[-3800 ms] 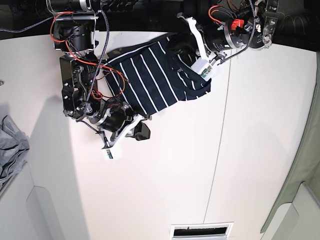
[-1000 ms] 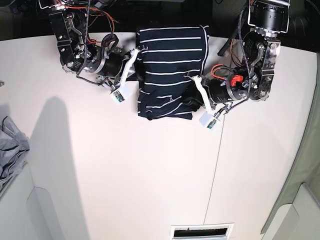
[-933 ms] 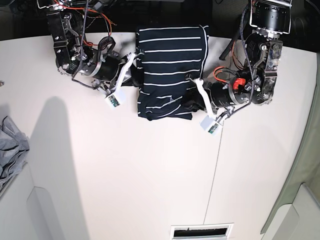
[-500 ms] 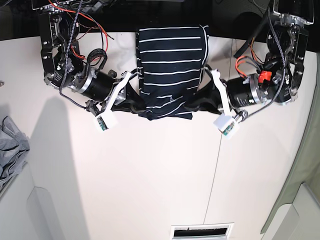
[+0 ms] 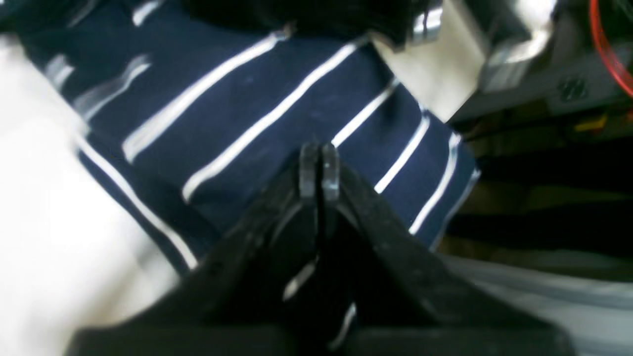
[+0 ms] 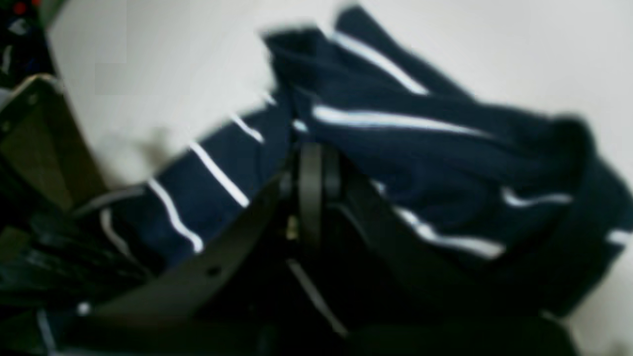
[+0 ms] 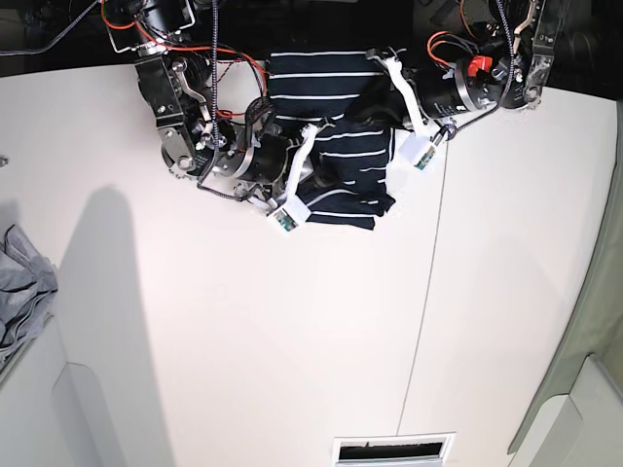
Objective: Layout the t-shirt on the table in an organized manner, then fold the t-shirt properly
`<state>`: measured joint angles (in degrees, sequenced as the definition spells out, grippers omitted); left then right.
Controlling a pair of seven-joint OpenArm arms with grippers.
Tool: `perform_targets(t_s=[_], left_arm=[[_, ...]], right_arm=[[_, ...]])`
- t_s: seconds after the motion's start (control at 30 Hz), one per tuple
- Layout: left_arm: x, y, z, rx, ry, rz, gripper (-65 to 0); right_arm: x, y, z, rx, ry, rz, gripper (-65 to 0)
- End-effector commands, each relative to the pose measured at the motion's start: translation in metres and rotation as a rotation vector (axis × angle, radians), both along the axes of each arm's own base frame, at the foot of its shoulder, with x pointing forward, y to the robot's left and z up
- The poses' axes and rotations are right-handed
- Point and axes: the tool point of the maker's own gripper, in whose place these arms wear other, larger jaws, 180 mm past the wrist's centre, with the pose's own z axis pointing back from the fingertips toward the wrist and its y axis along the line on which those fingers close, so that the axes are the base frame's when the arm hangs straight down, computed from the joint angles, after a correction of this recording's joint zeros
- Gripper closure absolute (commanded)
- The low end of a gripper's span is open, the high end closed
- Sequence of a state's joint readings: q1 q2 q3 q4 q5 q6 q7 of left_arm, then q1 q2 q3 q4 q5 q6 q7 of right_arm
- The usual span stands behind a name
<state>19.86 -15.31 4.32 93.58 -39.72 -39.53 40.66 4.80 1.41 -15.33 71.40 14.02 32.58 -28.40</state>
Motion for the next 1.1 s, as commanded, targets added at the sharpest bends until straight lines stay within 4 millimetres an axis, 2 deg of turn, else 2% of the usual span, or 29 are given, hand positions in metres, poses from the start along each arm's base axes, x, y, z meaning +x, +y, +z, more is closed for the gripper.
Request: perform_targets(t_s=[0.0,0.1,0.17,0.3,0.47,0.6,0.77,0.97,1.07], left_arm=[[0.006,0.003,-0.004,0.003,-0.003,0.006,0.0],[0.022,0.009,-0.028,0.030,0.045,0.031,0.0],[0.041,0.013,-0.034,0.031,0.051,0.050,0.0],[0.078,0.020,-0.031,0.038,0.025,0.069,0.0],[0.110,0.026,-0.024,0.062,0.003,0.068,0.0],[0.116,0.023,-0.017,0.041,0.001,0.068,0.0],[0.110,0.014,-0.010,-0.033,0.049,0.063,0.0],[0.110,0.005,0.014,-0.060,0.020,0.010,0.0],[0.107,0.009,0.030,-0.064,-0.027,-0.005,0.0]], right_arm=[[0.007,0.001,0.000,-0.001,-0.014,0.001,0.0],[0.012,-0.005,-0.016,-0.021,0.015,-0.010,0.0],[0.020,-0.008,-0.020,-0.033,0.022,-0.012,0.0],[0.038,-0.009,-0.009,-0.034,-0.014,-0.013,0.0],[0.068,-0.006,0.012,-0.026,-0.081,-0.015,0.0],[0.085,-0.006,0.025,-0.025,-0.121,-0.017,0.0],[0.086,-0.006,0.027,-0.024,-0.124,-0.018,0.0],[0.088,-0.004,0.037,-0.034,-0.145,-0.003,0.0],[0.087,-0.002,0.054,-0.026,-0.165,0.011,0.0]])
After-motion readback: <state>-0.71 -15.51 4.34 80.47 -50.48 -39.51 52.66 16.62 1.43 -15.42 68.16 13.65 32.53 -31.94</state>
